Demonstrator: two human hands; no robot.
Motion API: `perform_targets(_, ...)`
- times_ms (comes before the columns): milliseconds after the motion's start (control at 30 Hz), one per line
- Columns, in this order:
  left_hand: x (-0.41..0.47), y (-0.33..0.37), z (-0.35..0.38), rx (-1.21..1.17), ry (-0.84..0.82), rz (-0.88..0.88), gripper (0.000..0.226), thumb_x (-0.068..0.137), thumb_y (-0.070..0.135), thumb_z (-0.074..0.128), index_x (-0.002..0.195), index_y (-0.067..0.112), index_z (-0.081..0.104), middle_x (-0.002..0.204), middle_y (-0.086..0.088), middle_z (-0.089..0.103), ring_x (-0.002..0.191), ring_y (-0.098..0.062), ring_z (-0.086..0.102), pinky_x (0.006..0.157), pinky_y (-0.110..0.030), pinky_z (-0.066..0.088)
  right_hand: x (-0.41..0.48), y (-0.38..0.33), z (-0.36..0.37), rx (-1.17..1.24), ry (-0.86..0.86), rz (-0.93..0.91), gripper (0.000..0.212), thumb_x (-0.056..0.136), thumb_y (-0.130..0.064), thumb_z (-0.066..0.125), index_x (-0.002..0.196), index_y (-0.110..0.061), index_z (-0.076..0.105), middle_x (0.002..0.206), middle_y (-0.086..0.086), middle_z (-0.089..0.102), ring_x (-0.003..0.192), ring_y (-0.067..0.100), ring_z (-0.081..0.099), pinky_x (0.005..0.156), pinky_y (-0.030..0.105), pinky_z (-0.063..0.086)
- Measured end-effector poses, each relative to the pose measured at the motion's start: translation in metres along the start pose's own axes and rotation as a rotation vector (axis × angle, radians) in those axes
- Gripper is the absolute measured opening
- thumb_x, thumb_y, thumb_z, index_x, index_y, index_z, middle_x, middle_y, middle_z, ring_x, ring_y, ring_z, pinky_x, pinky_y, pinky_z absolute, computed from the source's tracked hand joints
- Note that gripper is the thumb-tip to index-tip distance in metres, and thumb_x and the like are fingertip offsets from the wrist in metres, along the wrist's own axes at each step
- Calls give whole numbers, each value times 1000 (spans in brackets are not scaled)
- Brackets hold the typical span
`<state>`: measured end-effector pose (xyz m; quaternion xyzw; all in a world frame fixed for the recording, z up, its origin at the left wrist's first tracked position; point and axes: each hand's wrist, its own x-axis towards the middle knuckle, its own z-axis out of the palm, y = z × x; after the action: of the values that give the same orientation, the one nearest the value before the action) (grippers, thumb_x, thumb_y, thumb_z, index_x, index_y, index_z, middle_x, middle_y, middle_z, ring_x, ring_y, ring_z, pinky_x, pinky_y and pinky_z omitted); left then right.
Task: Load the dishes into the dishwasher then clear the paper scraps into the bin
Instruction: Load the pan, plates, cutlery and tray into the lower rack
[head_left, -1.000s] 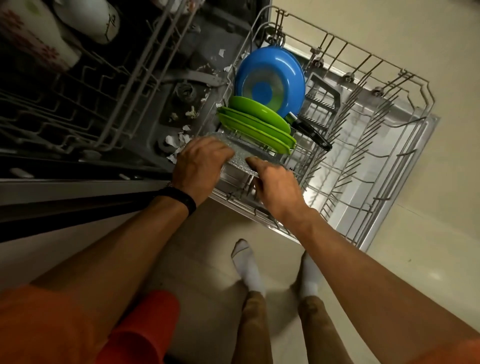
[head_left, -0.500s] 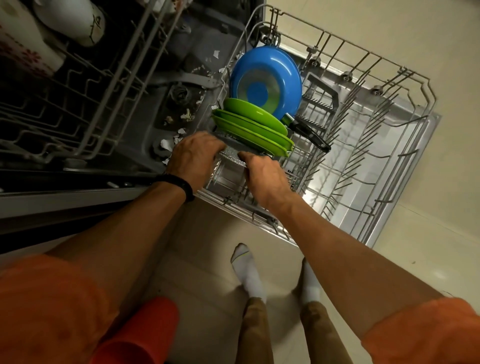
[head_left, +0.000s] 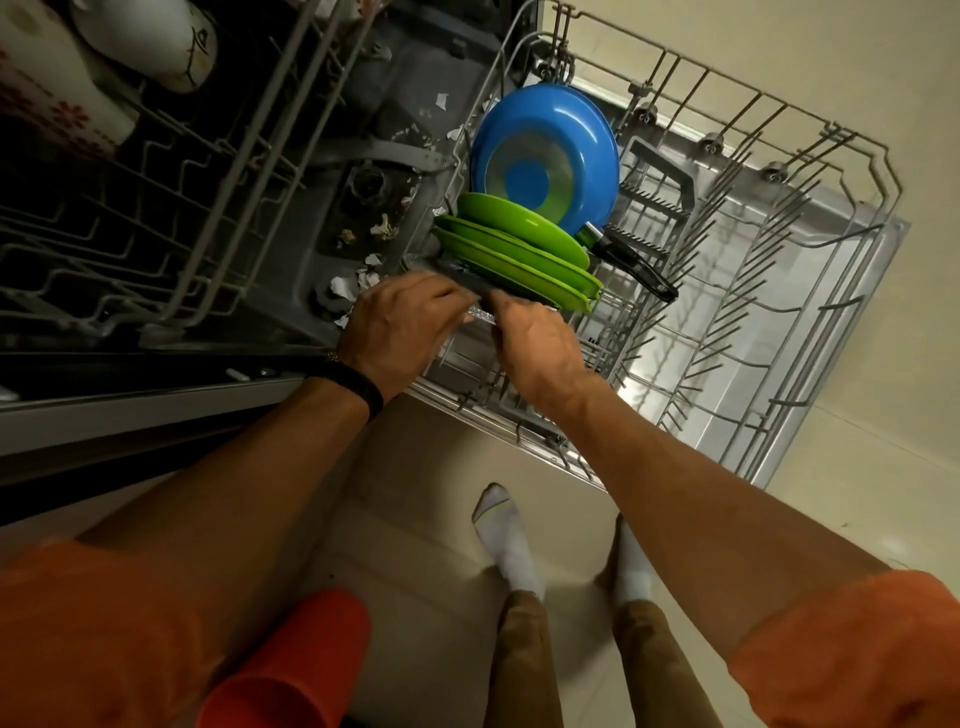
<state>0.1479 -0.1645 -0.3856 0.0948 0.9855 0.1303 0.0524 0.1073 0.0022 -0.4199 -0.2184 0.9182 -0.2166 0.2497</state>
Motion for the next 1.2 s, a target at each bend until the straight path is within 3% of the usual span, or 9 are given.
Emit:
perform_targets(133, 2, 0, -1, -6, -28, -29, 20, 88, 12, 73, 108, 8, 72, 104, -12, 72, 96, -33, 69, 75, -49, 60, -27, 8, -1, -4, 141, -50, 32, 106, -36, 49, 132, -19, 56, 115, 3, 69, 98, 25, 67, 83, 42, 53)
perform_targets(300, -1, 4, -3, -18, -85, -66, 18, 91, 12, 72, 108, 8, 72, 107, -12, 72, 100, -32, 67, 80, -48, 59, -40, 11, -9, 32, 108, -74, 39, 111, -37, 36, 138, -19, 56, 126, 4, 69, 105, 30, 67, 79, 41, 54)
perform_targets(400, 0, 13, -5, -19, -136, -125, 20, 96, 17, 65, 114, 10, 69, 114, -11, 69, 111, -31, 62, 94, -49, 52, -42, 10, -24, 19, 30, -56, 37, 109, -38, 40, 140, -22, 53, 130, 2, 66, 104, 31, 67, 80, 43, 56)
perform_targets(500, -1, 36, -16, -17, -193, -198, 43, 97, 23, 65, 138, 13, 58, 142, -11, 57, 135, -31, 48, 115, -46, 36, -60, 13, -48, -20, -28, -28, 42, 105, -39, 48, 144, -23, 48, 134, 3, 63, 105, 31, 67, 83, 45, 58)
perform_targets(600, -10, 67, -43, -28, -195, -240, 52, 100, 29, 62, 149, 19, 47, 153, -6, 48, 143, -26, 41, 119, -41, 29, -91, 10, -80, -56, -55, -40, 43, 106, -40, 48, 144, -22, 49, 135, 3, 62, 106, 28, 67, 82, 41, 58)
perform_targets(833, -53, 155, -164, -7, -87, -356, 49, 105, 38, 49, 151, 21, 45, 155, -1, 46, 144, -21, 39, 121, -42, 28, -169, -47, -195, -69, -33, -113, 35, 105, -44, 46, 135, -27, 54, 117, 1, 69, 96, 26, 68, 75, 36, 54)
perform_targets(967, -91, 212, -243, 24, 62, -438, 44, 100, 38, 58, 139, 19, 59, 142, -4, 60, 133, -24, 54, 112, -46, 42, -218, -92, -267, -25, 49, -260, 35, 106, -43, 48, 137, -29, 55, 122, -2, 69, 100, 20, 68, 79, 36, 56)
perform_targets(1200, -179, 272, -353, 111, 326, -599, 46, 102, 44, 44, 140, 21, 57, 147, -2, 56, 134, -21, 52, 113, -42, 38, -293, -170, -343, -14, 114, -507, 42, 106, -49, 41, 137, -27, 58, 123, -5, 69, 105, 14, 65, 84, 27, 50)
